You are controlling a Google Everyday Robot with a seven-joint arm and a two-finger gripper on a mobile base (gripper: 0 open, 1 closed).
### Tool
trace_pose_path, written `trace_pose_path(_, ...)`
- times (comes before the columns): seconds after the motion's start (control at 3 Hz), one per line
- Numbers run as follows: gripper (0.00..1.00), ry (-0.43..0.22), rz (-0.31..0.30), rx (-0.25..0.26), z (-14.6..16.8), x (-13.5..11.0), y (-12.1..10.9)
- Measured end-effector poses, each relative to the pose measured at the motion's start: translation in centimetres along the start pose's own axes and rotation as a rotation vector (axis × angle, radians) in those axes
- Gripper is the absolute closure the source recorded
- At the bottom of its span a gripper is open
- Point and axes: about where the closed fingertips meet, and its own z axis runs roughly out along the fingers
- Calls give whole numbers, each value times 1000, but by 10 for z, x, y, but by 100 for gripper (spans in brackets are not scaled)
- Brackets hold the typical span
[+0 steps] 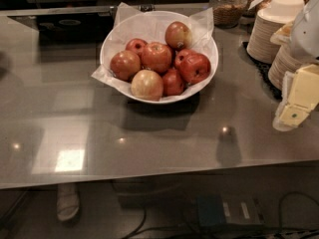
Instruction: Pick apple from white bowl
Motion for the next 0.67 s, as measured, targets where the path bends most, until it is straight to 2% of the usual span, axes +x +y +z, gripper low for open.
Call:
trace_pose_path(0.33,0,-12,-8,4,1,-3,-3)
trace_pose_path(0.67,0,-68,-56,-2,12,-22,-17)
